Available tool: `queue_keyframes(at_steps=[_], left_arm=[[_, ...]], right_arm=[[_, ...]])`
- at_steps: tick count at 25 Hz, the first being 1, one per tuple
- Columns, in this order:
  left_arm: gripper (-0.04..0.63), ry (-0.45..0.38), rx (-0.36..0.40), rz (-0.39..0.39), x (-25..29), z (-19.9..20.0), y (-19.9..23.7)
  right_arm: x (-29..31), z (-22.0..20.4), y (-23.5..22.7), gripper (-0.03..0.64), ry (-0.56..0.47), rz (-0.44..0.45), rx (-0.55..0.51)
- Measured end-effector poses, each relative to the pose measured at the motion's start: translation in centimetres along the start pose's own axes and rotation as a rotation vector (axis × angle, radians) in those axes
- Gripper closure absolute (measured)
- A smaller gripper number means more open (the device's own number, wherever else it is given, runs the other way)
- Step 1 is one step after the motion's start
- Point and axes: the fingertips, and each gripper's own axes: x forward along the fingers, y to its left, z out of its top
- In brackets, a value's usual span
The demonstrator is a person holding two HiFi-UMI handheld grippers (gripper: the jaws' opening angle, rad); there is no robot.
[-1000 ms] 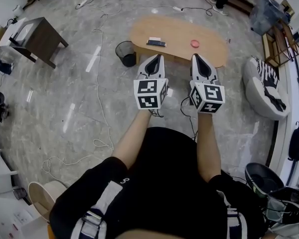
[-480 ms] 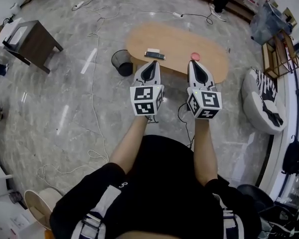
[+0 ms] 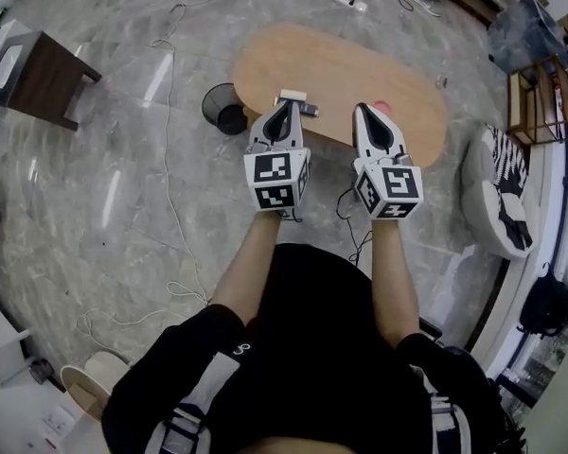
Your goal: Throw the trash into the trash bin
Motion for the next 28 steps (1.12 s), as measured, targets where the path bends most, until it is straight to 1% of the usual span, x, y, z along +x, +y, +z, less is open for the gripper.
queue_keyframes(at_steps=[2,4,8,14,17,21,25,28], left_arm=[[0.589,0.013,0.004,0.023,3.4,0.2,1.9],[0.589,0.035,-0.008,0.04,6.4,0.1,4.1],[0.589,0.077,-0.038,0.046,10.9,-0.7,7.7],[0.589,0.171,-0.071,0.056,14.8,-4.0,9.1],[0.589,0.223,-0.087,0.058,16.2,-6.5,9.0],[0.589,0.286,-0.105,0.05,17.7,-10.7,9.0],[0.589,0.344,-0.139,0.079,19.4,-15.4,10.0],[0.589,0.387,-0.154,0.086,20.2,-19.1,10.4]], right_arm=[[3.7,-0.1,-1.1,0.606,0.021,0.021,-0.011],[7.2,-0.4,-2.0,0.606,0.043,0.033,-0.012],[13.0,-1.4,-2.8,0.606,0.081,0.036,-0.008],[16.3,-5.6,-4.8,0.606,0.179,0.047,0.04],[17.2,-8.5,-5.5,0.606,0.236,0.059,0.03],[19.1,-13.5,-5.3,0.606,0.316,0.089,0.013],[21.0,-18.9,-5.1,0.606,0.379,0.12,0.047],[22.0,-23.1,-5.0,0.606,0.422,0.128,0.077]])
